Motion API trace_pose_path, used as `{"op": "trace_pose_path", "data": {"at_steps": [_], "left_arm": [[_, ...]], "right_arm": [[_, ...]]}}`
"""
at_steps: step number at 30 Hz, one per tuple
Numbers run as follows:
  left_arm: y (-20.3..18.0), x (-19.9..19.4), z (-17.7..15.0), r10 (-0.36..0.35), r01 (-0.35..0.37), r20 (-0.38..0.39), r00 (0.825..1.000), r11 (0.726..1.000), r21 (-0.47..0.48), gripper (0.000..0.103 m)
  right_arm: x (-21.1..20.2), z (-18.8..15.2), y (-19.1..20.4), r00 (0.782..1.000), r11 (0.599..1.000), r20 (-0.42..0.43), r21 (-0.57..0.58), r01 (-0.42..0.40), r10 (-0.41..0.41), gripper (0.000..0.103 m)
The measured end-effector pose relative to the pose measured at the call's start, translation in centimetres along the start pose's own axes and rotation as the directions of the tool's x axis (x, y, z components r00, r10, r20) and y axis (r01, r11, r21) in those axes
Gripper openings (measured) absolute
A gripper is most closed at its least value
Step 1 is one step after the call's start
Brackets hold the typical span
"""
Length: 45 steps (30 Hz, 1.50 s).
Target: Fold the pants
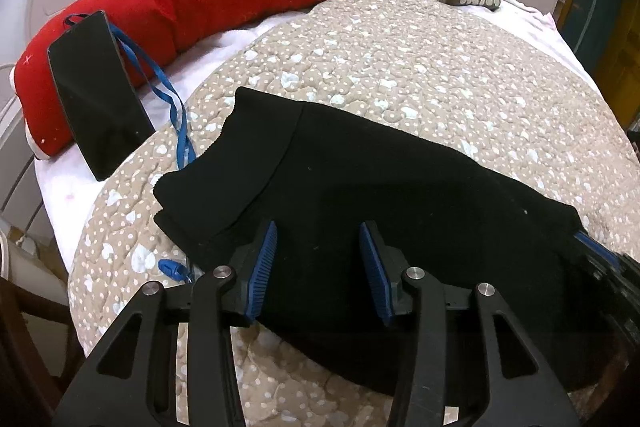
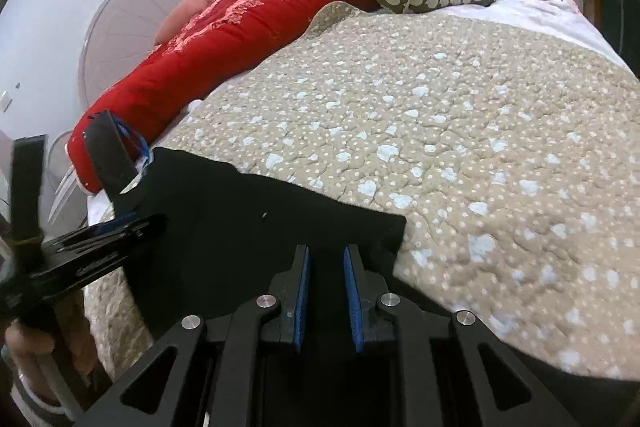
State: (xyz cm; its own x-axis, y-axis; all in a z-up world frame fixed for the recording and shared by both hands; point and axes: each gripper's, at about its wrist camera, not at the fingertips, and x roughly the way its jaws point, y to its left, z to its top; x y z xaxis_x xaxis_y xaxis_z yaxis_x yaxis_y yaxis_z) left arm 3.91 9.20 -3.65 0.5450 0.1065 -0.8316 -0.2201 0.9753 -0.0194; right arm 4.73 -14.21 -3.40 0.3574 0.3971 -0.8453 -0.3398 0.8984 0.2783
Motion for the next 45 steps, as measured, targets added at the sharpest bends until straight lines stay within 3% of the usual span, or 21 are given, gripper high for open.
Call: {"op": "trace_pose_path", "data": {"at_steps": [11,14,17,21,24,27,31,37,39,41,45], "left_arm": [[-1.2,-2.7,-1.2,-0.047,0.047,0.011,0.999,0.999,0.01,0.043],[-2.2,-3.8,-2.6,-0.117,0.116,0.024,0.993,0.993,0.017,0.044],[-4.0,-3.3,-4.4,-0.143,0.143,0.004,0.99,0.988,0.061,0.061],[-5.6,-3.5,-5.2,-0.088,0.085,0.013,0.996,0.989,0.122,0.061],[-5.8,-3.8,-4.6,-0.147,0.147,-0.007,0.989,0.984,0.096,0.061],[-7.1,-4.1,-4.9,-0.154,0.154,-0.007,0.988,0.98,0.123,0.061],[-10.3,-4.4,-5.5,-0.202,0.207,-0.045,0.978,0.961,0.185,0.061],[-17.8,-5.8,-6.6,-0.305,0.324,-0.109,0.946,0.876,0.357,0.061],[-21.2,-6.0,-6.7,-0.371,0.406,-0.164,0.914,0.823,0.398,0.061],[-23.9,-6.1,-6.7,-0.404,0.454,-0.206,0.891,0.786,0.419,0.061],[-30.0,-6.9,-7.2,-0.459,0.539,-0.284,0.842,0.692,0.48,0.061]], "right_arm": [[-6.0,-6.2,0.9,0.998,0.991,0.005,-0.121,0.055,-0.055,0.017],[-7.0,-8.3,0.1,0.995,0.988,0.001,-0.121,0.099,-0.099,0.019],[-7.3,-10.3,-1.7,0.996,0.994,0.002,-0.071,0.087,-0.087,0.019],[-9.7,-11.0,-3.8,0.999,1.0,0.01,0.005,0.03,-0.03,0.019],[-12.2,-11.6,-5.8,0.993,0.993,0.041,0.041,0.109,-0.11,0.02],[-13.6,-13.7,-8.3,0.988,0.985,0.029,0.086,0.149,-0.152,0.02],[-15.9,-16.2,-10.6,0.993,0.981,0.061,0.172,0.084,-0.096,0.02],[-20.3,-18.2,-13.0,0.977,0.955,0.06,0.229,0.187,-0.205,0.021],[-21.6,-19.1,-13.8,0.971,0.946,0.062,0.248,0.208,-0.229,0.025],[-22.4,-20.0,-14.6,0.967,0.933,0.057,0.283,0.222,-0.248,0.03],[-23.2,-21.2,-16.2,0.971,0.91,0.092,0.378,0.171,-0.22,0.042]]}}
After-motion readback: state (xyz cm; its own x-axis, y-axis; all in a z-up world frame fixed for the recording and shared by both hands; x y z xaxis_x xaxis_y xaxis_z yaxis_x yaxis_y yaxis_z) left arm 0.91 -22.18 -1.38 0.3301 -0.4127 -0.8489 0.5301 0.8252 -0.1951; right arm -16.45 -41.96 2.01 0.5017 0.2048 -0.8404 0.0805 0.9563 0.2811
